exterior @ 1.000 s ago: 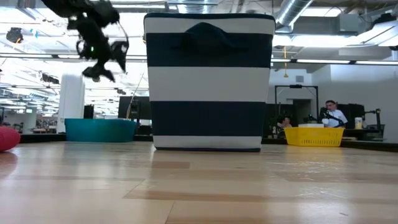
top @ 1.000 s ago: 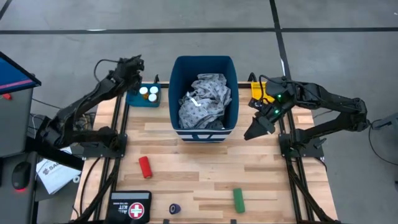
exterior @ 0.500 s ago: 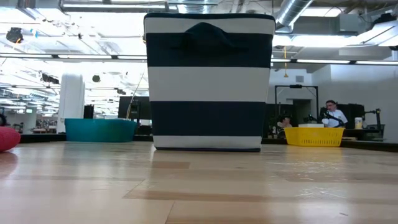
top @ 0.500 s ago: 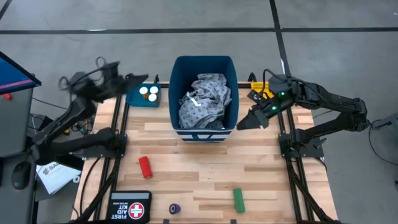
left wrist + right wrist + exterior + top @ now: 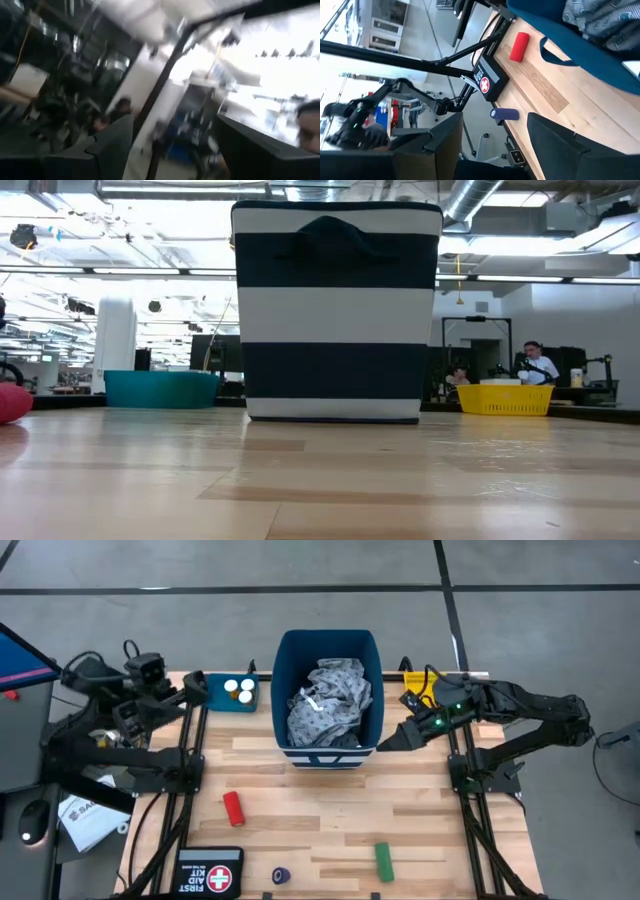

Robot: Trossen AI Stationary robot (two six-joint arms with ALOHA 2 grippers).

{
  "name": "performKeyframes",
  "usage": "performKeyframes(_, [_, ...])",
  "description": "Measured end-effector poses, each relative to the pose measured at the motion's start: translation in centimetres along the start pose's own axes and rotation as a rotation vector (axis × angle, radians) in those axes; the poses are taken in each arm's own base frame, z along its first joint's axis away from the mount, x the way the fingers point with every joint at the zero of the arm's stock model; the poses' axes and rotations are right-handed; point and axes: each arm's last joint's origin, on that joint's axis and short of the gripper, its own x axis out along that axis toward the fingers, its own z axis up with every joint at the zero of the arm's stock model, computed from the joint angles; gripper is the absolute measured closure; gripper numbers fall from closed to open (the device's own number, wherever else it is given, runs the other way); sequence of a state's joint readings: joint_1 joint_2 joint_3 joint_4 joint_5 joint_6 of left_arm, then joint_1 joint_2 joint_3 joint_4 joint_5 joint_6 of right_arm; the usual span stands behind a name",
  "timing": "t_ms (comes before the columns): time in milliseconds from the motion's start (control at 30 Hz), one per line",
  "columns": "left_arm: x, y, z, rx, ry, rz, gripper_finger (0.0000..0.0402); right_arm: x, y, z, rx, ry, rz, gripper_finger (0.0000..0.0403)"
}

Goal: Pick & place medical supplies in basket/bin
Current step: Put the red bandage into the yellow bin

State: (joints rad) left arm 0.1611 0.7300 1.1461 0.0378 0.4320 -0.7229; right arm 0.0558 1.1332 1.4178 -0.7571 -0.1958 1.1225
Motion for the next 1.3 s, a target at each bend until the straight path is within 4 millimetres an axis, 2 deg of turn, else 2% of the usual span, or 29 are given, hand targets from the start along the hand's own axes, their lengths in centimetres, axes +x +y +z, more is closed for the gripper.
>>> performKeyframes(100, [2.0, -0.5, 0.5, 0.058, 0.161, 0.041, 0.0132, 0.2, 0.3, -0.9, 0.026, -0.010, -0.020, 0.0184])
performKeyframes(233, [3.9, -0.5, 0.0, 0.125, 0.514, 0.151, 0.0132, 0.3, 0.3, -2.1, 0.050, -0.009, -0.072, 0.0184])
performKeyframes(400, [3.4, 0.7, -3.7, 0.075, 1.100, 0.380, 0.0132, 0.3, 0.6, -3.0, 0.063, -0.036, -0.096, 0.0184])
performKeyframes(533, [2.9, 0.4, -7.4, 0.080, 1.457, 0.383, 0.0132, 0.4, 0.7, -3.5, 0.063, -0.065, -0.105, 0.0184])
performKeyframes(700, [2.8, -1.2, -11.9, 0.213, 1.652, 0.198, 0.0132, 0.3, 0.9, -3.7, 0.070, -0.080, -0.099, 0.0184])
performKeyframes(800, [2.2, -1.2, -15.1, 0.336, 1.773, 0.181, 0.0132, 0.3, 1.0, -3.6, 0.073, -0.087, -0.093, 0.0184])
performKeyframes(967, [1.0, -0.8, -20.7, 0.462, 1.809, 0.112, 0.0132, 0.4, 1.2, -3.5, 0.053, -0.118, -0.073, 0.0184])
performKeyframes(1133, [-1.3, 0.8, -25.0, 0.587, 1.867, 0.131, 0.0132, 0.4, 1.4, -3.4, 0.038, -0.126, -0.055, 0.0184])
performKeyframes(1300, [-3.1, 3.2, -27.8, 0.698, 1.876, 0.169, 0.0132, 0.4, 1.5, -3.3, 0.029, -0.133, -0.047, 0.0184])
